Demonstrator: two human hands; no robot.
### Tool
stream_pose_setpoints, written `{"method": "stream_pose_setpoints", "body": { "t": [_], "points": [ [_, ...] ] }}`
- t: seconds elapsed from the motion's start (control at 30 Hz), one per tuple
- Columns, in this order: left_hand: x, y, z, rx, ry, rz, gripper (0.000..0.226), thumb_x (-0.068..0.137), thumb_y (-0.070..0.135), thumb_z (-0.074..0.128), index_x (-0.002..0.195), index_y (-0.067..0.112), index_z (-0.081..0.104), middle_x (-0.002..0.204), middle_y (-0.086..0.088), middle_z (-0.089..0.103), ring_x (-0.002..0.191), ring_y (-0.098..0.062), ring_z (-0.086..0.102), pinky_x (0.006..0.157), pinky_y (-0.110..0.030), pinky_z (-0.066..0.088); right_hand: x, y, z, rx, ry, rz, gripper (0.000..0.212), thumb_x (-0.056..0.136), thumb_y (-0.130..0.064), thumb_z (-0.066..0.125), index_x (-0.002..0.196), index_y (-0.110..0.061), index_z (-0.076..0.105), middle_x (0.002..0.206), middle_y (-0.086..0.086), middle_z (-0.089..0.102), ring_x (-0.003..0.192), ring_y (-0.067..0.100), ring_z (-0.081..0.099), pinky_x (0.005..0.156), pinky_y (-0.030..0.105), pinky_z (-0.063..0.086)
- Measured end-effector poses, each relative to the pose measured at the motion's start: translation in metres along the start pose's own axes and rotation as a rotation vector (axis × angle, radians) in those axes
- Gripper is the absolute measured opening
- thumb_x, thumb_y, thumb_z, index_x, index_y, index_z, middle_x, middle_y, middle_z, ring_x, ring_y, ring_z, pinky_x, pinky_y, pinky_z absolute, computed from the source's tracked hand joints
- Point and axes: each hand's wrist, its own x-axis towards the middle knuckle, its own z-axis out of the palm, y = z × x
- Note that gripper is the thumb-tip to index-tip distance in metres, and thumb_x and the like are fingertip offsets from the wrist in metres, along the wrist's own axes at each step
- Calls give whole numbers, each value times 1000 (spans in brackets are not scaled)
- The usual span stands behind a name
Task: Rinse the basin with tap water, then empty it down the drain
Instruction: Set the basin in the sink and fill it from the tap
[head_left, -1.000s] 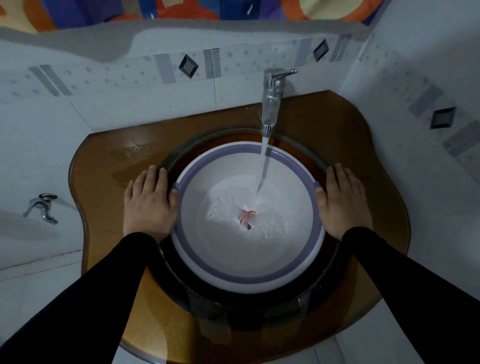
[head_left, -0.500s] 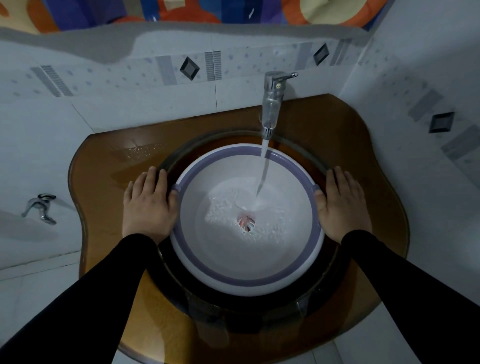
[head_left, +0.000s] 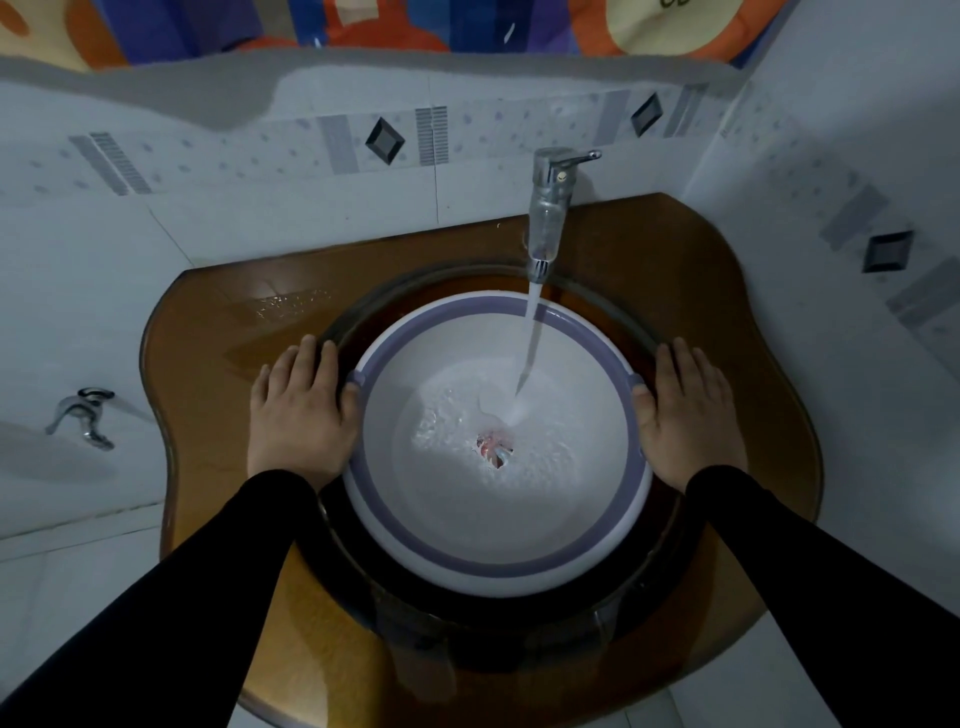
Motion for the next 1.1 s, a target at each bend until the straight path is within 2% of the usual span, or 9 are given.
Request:
{"method": "stream_pose_setpoints", "body": {
  "t": [0.73,1.1],
  "points": [
    [0,0,0,5,11,-5,63,96,49,19,147,14,34,155,-12,30,142,-30,25,116,-48,16,0,-2,-2,15,6,11,72,94,-58,7,148,-14,24,156,11,24,144,29,19,116,43,14],
    [0,0,1,-5,10,-7,65,95,49,19,146,12,35,154,-13,31,141,-32,26,115,-50,17,-1,-1,-3,23,8,16,68,95,-56,12,148,-14,24,156,11,24,143,29,19,116,43,13]
  ]
}}
